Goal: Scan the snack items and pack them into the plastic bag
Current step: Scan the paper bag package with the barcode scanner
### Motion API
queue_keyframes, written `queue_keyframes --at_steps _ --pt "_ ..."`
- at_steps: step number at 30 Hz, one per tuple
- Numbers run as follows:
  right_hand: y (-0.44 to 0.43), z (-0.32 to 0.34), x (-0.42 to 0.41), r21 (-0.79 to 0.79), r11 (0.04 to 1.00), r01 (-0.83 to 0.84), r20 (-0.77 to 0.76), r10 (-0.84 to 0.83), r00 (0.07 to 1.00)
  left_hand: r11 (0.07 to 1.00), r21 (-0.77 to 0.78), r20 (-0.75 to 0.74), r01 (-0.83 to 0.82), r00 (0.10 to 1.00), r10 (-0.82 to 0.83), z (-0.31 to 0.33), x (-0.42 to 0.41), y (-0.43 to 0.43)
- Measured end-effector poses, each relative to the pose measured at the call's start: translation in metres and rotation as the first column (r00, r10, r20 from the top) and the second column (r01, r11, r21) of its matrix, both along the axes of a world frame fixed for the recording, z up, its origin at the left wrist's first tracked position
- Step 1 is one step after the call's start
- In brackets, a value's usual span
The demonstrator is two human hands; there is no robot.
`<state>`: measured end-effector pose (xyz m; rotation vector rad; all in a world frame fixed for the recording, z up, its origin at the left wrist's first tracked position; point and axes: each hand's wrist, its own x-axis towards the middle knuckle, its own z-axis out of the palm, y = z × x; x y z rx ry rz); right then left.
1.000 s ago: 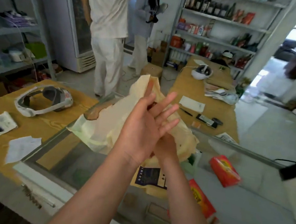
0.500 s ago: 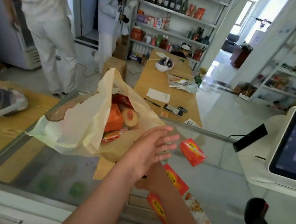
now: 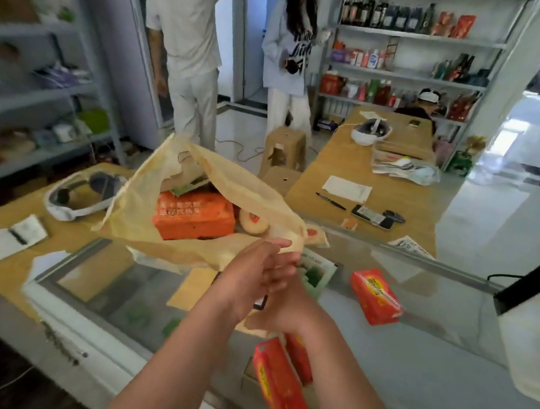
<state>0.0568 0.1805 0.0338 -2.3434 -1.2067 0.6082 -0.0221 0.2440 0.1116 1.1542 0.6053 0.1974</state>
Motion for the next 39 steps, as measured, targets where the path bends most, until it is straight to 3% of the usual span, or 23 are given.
queue_keyframes --at_steps 6,10,13,15,17,23,31,34,37,39 --pt "-0.077 0.034 0.029 0.054 0.996 0.072 0.062 -0.076 0.995 0.998 0.021 0.021 -0.051 0.998 0.051 0.007 0.031 -0.05" --pt "-0.141 0.042 0.046 0.189 0.944 0.27 0.084 -0.289 0.954 0.998 -0.036 0.004 0.058 0.998 -0.058 0.004 0.054 -0.081" --pt "-0.163 0.032 0.048 0.395 0.785 0.477 0.068 -0.543 0.837 0.962 0.173 -0.134 0.209 0.973 -0.187 -0.001 0.065 -0.101" --pt "-0.17 0.031 0.043 0.52 0.589 0.619 -0.041 -0.706 0.707 0.858 0.398 -0.255 0.325 0.937 -0.237 -0.008 0.066 -0.11" --pt "-0.172 0.031 0.033 0.593 0.44 0.674 -0.1 -0.79 0.604 0.783 0.5 -0.296 0.369 0.923 -0.246 -0.018 0.068 -0.115" --pt "-0.167 0.026 -0.002 0.64 0.372 0.672 -0.118 -0.817 0.564 0.915 0.128 -0.034 0.382 0.924 -0.38 -0.039 0.085 -0.118" --pt "-0.208 0.018 -0.033 0.602 0.402 0.689 -0.095 -0.821 0.562 0.862 -0.045 -0.006 0.505 0.863 -0.506 -0.077 0.094 -0.14" --pt "-0.248 -0.003 -0.045 0.485 0.322 0.813 -0.06 -0.915 0.398 0.852 -0.107 -0.013 0.513 0.856 -0.517 -0.096 0.094 -0.166" --pt "-0.295 -0.025 -0.056 0.28 0.215 0.935 0.084 -0.976 0.2 0.871 -0.152 -0.065 0.467 0.874 -0.481 -0.117 0.091 -0.188" --pt "-0.317 -0.037 -0.06 0.068 0.258 0.964 0.11 -0.962 0.249 0.878 -0.196 -0.077 0.437 0.886 -0.458 -0.132 0.092 -0.201"
